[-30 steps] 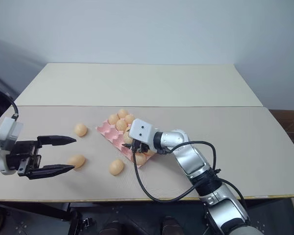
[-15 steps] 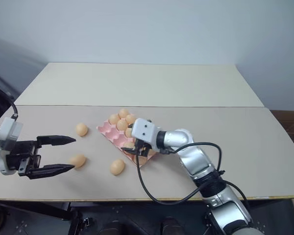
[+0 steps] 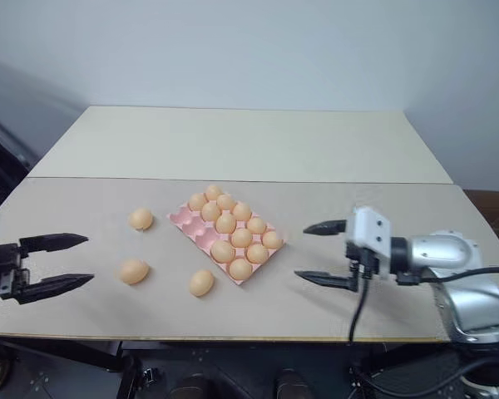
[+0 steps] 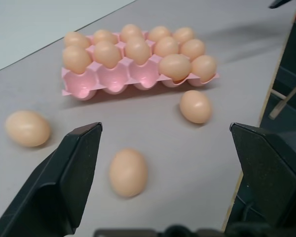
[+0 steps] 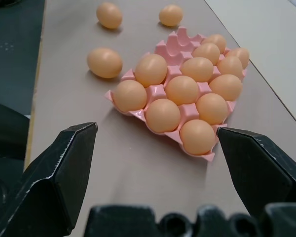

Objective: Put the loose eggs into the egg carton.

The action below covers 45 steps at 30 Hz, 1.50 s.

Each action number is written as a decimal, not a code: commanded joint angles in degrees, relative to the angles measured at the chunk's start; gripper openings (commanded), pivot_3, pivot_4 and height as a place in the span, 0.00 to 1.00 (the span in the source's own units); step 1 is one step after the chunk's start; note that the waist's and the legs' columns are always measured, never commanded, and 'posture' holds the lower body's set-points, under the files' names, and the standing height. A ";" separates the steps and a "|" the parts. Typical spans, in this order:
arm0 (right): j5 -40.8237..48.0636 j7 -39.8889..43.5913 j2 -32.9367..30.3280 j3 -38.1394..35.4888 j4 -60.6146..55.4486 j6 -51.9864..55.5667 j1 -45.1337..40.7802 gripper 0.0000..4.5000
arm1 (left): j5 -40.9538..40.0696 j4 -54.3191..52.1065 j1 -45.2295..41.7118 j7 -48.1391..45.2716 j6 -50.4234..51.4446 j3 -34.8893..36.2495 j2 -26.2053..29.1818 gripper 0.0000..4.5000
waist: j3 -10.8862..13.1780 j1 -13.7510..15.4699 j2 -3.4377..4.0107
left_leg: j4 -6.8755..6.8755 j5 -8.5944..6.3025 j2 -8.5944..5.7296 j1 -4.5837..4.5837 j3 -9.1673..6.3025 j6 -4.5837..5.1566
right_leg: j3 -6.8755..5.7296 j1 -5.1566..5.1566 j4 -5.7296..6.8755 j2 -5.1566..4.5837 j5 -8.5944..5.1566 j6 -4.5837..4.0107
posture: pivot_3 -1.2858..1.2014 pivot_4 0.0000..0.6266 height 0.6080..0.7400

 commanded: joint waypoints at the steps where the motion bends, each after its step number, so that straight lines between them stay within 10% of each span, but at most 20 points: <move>1: 1.35 0.40 -1.10 -2.18 -1.29 -1.94 0.43 1.00 | 0.69 -0.23 0.26 -0.94 -1.29 1.61 1.11 1.00 | 0.00 -0.06 0.00 | 0.00 0.00 0.00 0.01 0.00 0.00 | 0.00 0.01 0.00 0.00 0.00 0.00 | 0.52 0.24 1.00; 31: 1.55 -0.54 0.11 0.78 -1.48 -3.40 -3.40 1.00 | 8.35 -0.86 -5.59 10.20 -0.32 -7.48 0.18 1.00 | 0.00 0.37 -0.01 | 0.00 0.00 0.00 -0.04 0.00 0.00 | 0.01 -0.03 0.01 0.00 0.00 0.00 | 0.52 0.24 1.00; 45: 2.00 -1.44 0.15 1.07 -1.98 -4.61 -3.54 1.00 | 20.51 1.75 -15.49 24.95 3.09 -29.65 -9.01 1.00 | 0.00 0.56 -0.01 | 0.04 0.00 -0.02 -0.09 -0.02 0.00 | 0.01 -0.04 0.03 0.00 0.00 0.00 | 0.52 0.24 1.00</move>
